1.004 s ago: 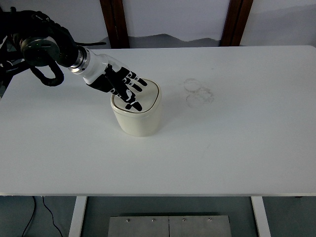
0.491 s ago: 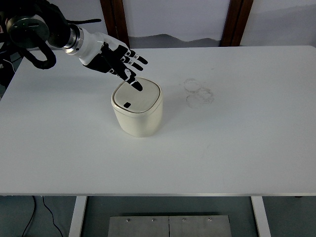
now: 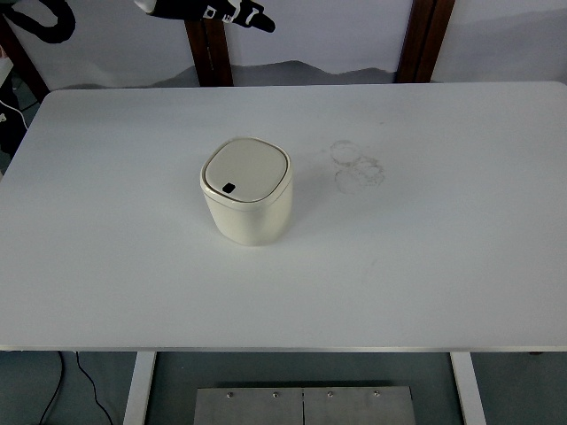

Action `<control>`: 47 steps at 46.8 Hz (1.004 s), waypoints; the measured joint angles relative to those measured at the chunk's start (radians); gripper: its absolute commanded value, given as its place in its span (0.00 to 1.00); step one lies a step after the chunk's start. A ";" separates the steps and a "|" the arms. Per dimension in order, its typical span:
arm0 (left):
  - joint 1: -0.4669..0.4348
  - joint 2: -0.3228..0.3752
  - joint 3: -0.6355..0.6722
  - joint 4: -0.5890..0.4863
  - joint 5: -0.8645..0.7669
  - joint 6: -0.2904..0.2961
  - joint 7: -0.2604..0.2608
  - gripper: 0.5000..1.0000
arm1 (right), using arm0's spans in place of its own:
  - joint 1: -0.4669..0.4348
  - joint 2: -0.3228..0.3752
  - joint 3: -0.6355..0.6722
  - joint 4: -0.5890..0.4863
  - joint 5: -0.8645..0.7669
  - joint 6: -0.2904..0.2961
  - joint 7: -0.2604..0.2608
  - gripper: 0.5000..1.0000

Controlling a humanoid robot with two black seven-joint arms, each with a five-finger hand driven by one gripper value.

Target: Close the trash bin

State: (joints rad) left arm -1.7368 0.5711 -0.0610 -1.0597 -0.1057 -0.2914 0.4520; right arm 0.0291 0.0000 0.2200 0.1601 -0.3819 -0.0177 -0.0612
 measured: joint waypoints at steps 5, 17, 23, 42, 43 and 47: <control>0.013 0.000 -0.018 0.050 0.002 0.000 -0.041 1.00 | 0.000 0.000 0.000 0.001 0.000 0.000 0.000 0.99; 0.123 0.004 -0.137 0.159 -0.005 0.000 -0.229 1.00 | 0.000 0.000 0.001 0.001 0.000 0.000 0.000 0.99; 0.237 0.003 -0.236 0.206 -0.006 0.000 -0.342 1.00 | 0.000 0.000 0.001 0.001 0.000 0.000 0.000 0.99; 0.518 -0.001 -0.525 0.283 -0.010 -0.002 -0.433 1.00 | 0.000 0.000 0.001 0.001 0.000 0.000 0.000 0.99; 0.531 -0.001 -0.541 0.286 -0.010 -0.003 -0.436 1.00 | 0.000 0.000 0.001 0.001 0.000 0.000 0.000 0.99; 0.582 -0.002 -0.596 0.294 -0.010 -0.003 -0.441 1.00 | 0.000 0.000 0.001 0.001 0.000 0.000 0.000 0.99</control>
State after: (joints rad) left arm -1.1552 0.5692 -0.6567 -0.7662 -0.1157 -0.2941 0.0107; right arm 0.0292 0.0000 0.2207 0.1611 -0.3820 -0.0175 -0.0614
